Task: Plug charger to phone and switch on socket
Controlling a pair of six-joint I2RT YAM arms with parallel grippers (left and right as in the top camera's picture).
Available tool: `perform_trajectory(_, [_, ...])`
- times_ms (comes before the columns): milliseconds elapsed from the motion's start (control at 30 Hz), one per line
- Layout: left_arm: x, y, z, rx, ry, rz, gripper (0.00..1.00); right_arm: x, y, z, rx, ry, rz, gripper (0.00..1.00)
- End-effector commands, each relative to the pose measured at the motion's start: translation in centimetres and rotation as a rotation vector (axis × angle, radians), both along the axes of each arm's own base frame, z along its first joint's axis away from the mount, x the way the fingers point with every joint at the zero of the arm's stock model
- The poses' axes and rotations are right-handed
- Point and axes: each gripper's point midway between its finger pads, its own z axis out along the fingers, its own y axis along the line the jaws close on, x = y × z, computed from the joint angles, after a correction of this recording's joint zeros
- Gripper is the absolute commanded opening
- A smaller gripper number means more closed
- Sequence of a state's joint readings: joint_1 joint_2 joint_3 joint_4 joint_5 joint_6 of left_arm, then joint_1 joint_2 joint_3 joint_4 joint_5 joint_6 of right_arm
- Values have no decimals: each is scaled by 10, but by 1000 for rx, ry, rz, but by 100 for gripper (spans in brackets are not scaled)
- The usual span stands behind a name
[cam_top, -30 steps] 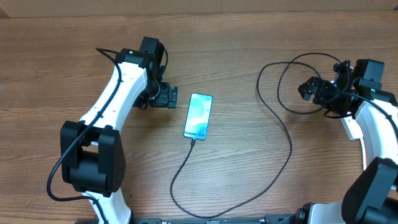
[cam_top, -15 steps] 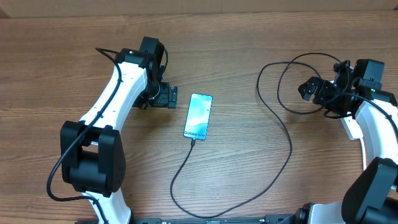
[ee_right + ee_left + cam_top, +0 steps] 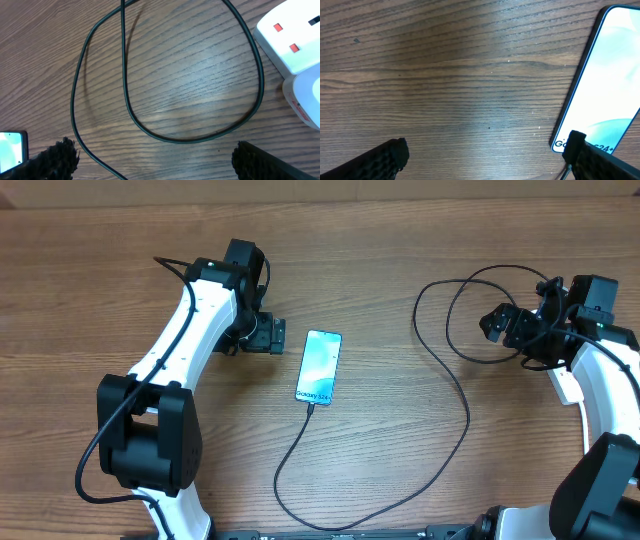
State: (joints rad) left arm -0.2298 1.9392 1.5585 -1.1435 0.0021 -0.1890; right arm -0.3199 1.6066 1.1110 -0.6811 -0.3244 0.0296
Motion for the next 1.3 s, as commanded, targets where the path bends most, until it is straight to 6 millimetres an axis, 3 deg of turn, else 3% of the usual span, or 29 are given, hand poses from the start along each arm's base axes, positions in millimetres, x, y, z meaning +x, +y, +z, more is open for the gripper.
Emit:
perform_trajectory(0, [2, -1, -4, 13, 4, 12, 100, 4, -2, 6, -17, -17, 2, 100])
perform_trajectory(300, [2, -1, -3, 13, 2, 12, 100, 4, -2, 6, -17, -17, 2, 100])
perform_trajectory(467, [3, -1, 8, 5, -28, 12, 99, 4, -2, 6, -17, -17, 2, 100])
perform_trajectory(600, [3, -4, 32, -11, -92, 5, 100, 4, -2, 6, -17, -17, 2, 100])
perform_trajectory(733, [-3, -18, 74, -43, -203, -33, 100, 4, -2, 6, -17, -17, 2, 100])
perform_trajectory(900, [-15, -36, 109, -77, -296, -88, 100, 4, -2, 6, -17, -17, 2, 100])
perform_trajectory(1033, [-19, -41, 121, -90, -328, -104, 100, 4, -2, 6, -17, -17, 2, 100])
perform_trajectory(1267, [-20, -40, 123, -92, -335, -103, 100, 4, -2, 6, -17, -17, 2, 100])
